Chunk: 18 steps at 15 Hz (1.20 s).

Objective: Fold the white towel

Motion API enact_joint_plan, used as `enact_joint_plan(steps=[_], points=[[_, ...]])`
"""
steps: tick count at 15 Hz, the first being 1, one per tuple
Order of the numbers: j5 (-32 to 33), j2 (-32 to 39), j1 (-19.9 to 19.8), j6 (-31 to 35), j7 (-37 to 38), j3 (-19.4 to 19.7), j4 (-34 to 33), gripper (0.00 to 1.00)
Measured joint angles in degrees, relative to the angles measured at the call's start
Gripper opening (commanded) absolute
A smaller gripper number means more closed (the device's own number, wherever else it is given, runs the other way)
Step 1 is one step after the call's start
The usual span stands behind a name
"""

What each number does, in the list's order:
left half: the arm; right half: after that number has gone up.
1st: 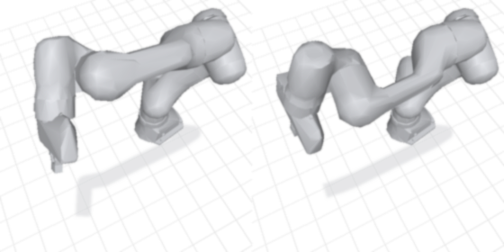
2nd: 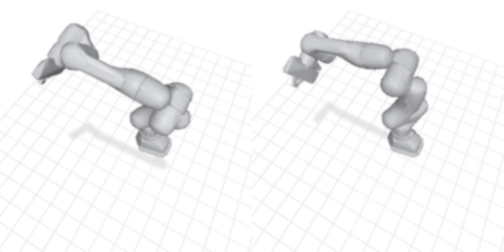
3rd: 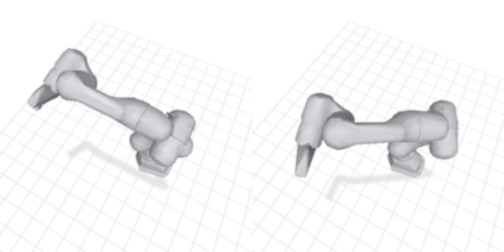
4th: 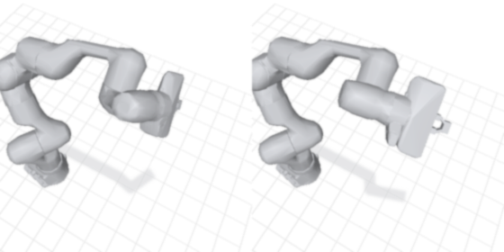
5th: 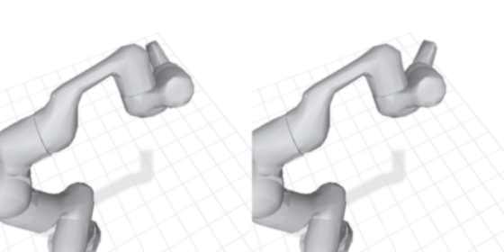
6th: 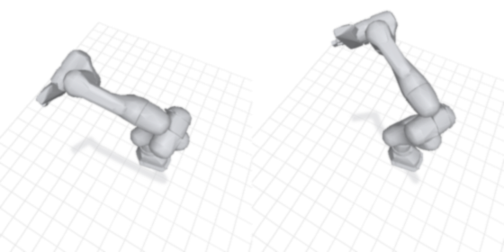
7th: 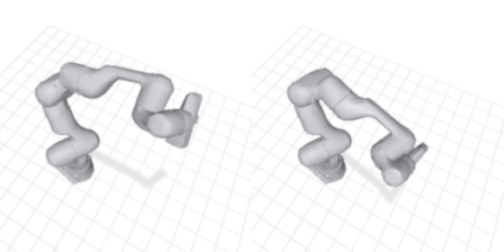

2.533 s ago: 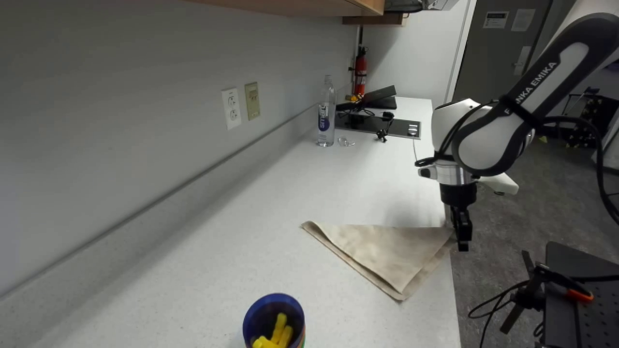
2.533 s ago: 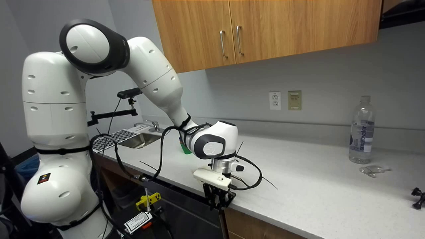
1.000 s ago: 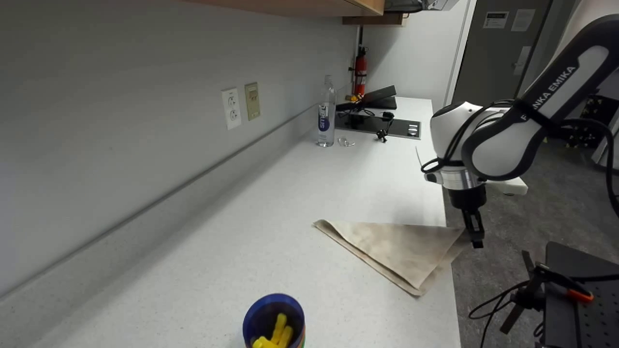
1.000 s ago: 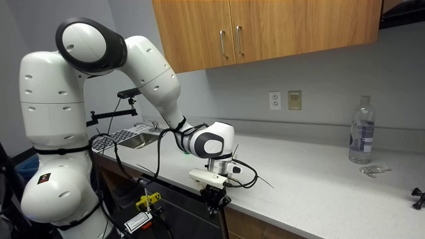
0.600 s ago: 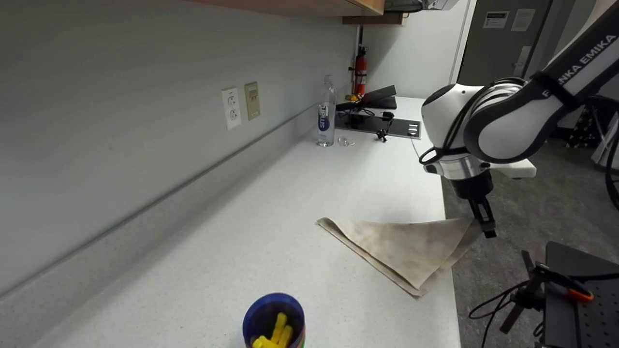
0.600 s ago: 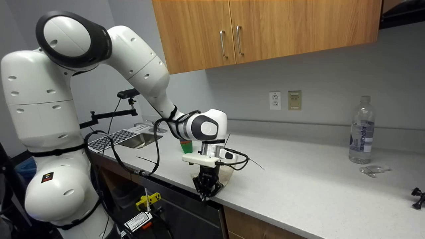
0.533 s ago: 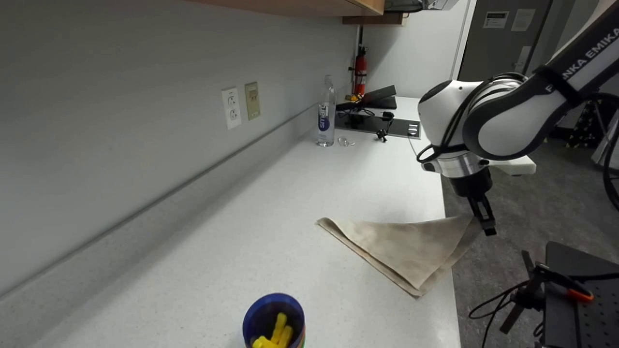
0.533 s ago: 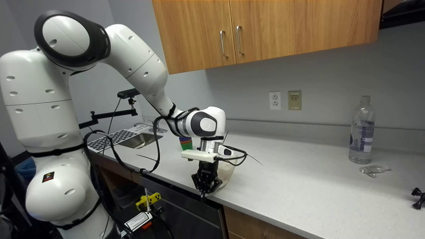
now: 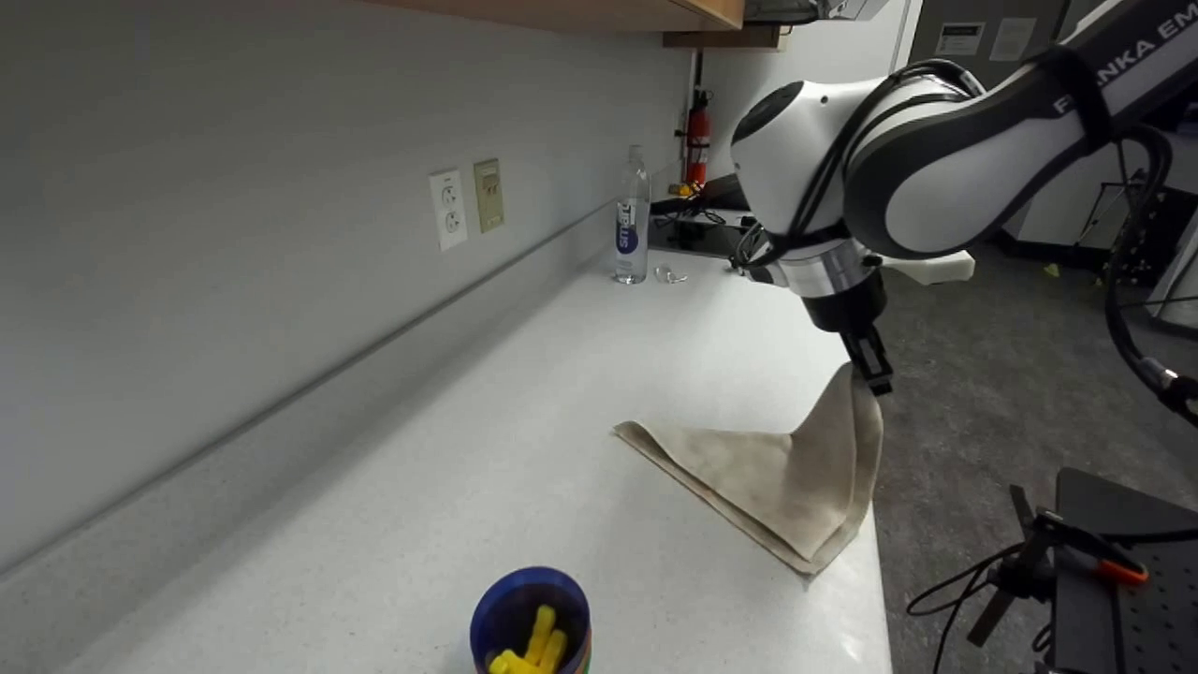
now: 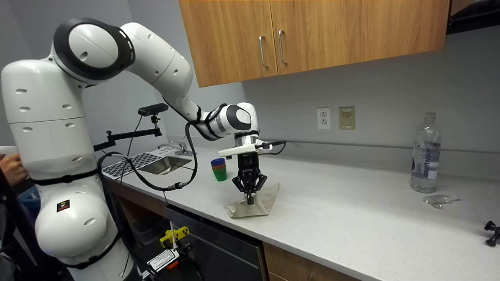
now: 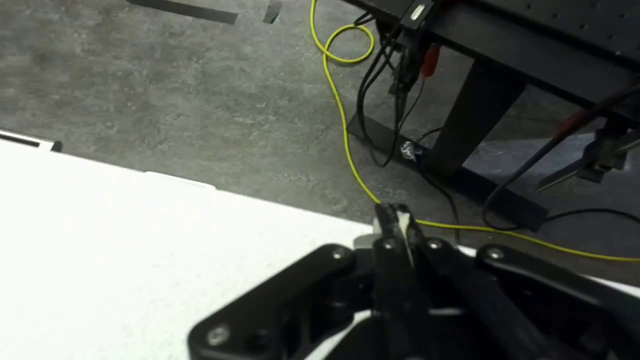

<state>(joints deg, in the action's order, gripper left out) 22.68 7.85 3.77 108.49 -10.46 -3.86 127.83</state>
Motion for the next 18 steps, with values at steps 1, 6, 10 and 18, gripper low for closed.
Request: enact_joint_plan(steps=[1,6,10,18], points=[[1.05,0.66,0.00,0.07,0.00,0.14,-1.70,0.00],[2.04,4.18,-0.37,3.56,-1.15,0.70,-7.72,0.00],[-0.06,6.61,-0.69,6.78,-4.59,0.70,-9.65,0.00],[-5.21,10.96,-1.05,10.58,-8.70,-0.04,-12.28,0.00]])
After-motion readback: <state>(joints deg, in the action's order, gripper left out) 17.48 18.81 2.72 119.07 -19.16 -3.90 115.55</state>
